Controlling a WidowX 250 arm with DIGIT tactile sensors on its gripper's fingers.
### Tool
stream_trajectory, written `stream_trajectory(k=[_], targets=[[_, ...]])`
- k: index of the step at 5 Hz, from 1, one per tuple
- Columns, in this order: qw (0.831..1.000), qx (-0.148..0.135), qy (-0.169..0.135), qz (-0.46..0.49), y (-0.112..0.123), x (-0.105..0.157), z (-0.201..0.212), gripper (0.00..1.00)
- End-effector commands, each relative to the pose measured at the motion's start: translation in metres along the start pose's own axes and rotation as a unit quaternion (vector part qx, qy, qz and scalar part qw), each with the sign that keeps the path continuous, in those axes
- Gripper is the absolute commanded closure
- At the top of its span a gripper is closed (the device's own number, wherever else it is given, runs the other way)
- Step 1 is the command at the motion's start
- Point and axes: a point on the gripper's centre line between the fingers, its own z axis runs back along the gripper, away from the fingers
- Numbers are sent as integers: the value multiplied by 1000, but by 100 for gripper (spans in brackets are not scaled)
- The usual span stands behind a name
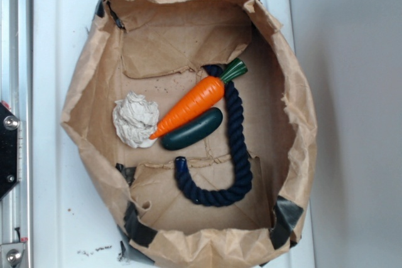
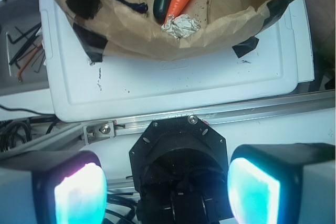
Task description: Grab the carrot.
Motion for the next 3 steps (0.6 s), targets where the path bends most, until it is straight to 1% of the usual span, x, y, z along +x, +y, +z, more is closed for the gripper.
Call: stream_trajectory(k=[1,2,3], targets=[[1000,0,0,0,0,0,0,0],[999,17,-28,21,-1,47,-26,0],[999,15,-35,39,11,93,-48,0]])
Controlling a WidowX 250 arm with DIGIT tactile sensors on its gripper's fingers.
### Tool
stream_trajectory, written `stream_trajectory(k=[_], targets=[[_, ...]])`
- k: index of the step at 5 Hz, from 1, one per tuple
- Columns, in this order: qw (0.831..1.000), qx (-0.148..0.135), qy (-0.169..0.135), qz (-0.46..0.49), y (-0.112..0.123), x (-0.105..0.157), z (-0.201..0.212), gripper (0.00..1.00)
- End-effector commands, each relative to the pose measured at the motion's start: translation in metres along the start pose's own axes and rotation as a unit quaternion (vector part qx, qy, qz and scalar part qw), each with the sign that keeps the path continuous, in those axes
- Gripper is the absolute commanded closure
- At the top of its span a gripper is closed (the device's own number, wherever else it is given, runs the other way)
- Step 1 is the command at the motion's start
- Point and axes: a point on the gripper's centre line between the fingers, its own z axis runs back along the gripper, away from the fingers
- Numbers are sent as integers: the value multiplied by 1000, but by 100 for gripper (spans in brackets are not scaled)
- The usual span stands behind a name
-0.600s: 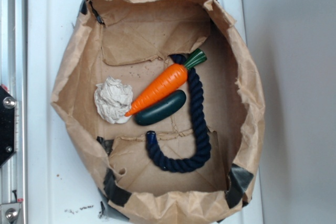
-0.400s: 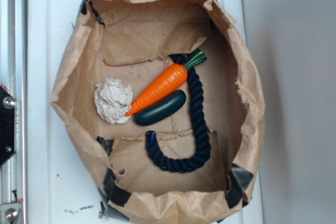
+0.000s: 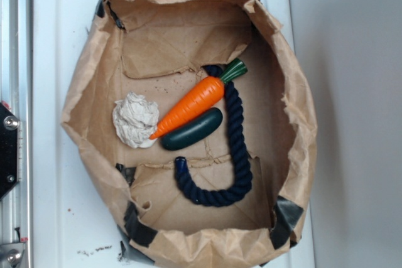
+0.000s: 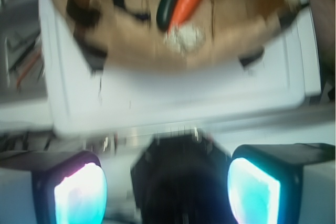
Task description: Grab the carrot.
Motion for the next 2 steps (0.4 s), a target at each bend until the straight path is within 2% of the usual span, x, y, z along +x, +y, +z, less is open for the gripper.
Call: stream_trajectory(k=[1,2], targets=[[999,8,-38,38,22,80,-39,0],[994,-3,-77,79,46,90,-55,0]])
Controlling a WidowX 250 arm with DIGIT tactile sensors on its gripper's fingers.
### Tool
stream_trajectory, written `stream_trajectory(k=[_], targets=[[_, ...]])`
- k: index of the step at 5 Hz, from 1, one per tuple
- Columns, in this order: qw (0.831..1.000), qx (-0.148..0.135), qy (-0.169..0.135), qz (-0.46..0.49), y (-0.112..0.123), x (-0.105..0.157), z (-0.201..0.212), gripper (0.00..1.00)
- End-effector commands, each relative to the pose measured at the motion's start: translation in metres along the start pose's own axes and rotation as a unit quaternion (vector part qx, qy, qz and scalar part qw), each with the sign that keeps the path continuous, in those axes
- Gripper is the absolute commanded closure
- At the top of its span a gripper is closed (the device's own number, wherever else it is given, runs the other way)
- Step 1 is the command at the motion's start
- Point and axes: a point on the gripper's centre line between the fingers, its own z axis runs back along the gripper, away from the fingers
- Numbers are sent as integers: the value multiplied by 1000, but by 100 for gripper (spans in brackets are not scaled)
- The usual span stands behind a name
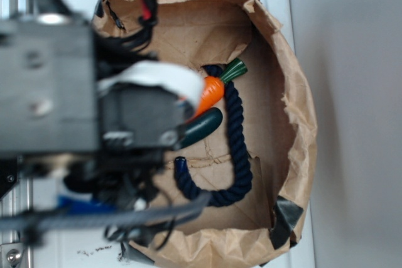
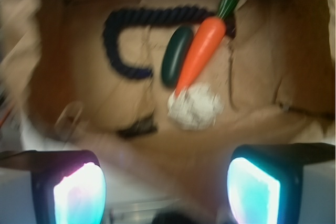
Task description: Grab the carrot.
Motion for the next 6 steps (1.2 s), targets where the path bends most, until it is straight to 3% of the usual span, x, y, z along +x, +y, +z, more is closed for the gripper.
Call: stream_trajectory(k=[1,2,5,6], targets=[[987,-15,-84,139,50,31,-16,0],[984,-1,-85,155,59,42,-29,0],[984,-1,-85,155,59,42,-29,0],[986,-4,-71,151,58,27,-45,0]])
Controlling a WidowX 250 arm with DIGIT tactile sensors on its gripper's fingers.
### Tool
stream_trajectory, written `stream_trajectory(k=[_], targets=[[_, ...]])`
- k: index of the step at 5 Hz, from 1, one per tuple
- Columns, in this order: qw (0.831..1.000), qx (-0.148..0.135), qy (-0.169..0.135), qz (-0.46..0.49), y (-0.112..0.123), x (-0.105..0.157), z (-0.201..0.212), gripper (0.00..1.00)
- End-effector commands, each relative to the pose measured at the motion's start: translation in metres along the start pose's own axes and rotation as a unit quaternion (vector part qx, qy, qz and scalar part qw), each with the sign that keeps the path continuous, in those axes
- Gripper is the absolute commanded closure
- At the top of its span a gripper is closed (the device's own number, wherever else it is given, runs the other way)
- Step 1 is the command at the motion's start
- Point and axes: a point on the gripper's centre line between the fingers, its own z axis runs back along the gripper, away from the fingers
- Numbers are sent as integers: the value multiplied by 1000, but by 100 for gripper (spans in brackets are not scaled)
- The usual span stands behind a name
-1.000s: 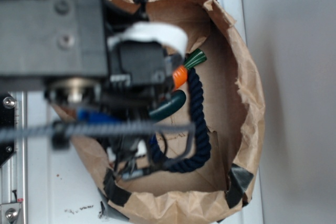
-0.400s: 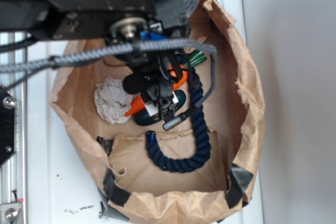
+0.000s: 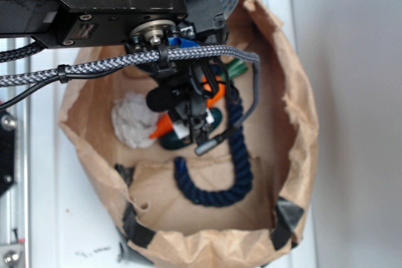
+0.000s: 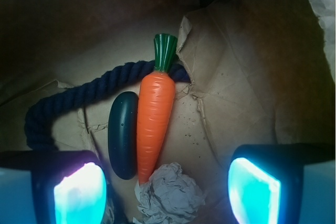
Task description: Grab the carrot.
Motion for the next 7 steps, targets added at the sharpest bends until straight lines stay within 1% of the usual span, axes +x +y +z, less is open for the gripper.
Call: stream_trajectory(k=[1,2,3,4,5,6,7], targets=[[999,22,-26,32,0,-7,-32,0],[997,34,-44,52,-3,-7,-45,0],[996,32,-39,68,-1,5,-52,0],[996,38,-42,75,-2,14,-56,0],[995,32,-43,81,-8,13,-48,0],[993,33,-56,95,-12,18,-47,0],[992,46,-61,98,-19,22,-60,0]])
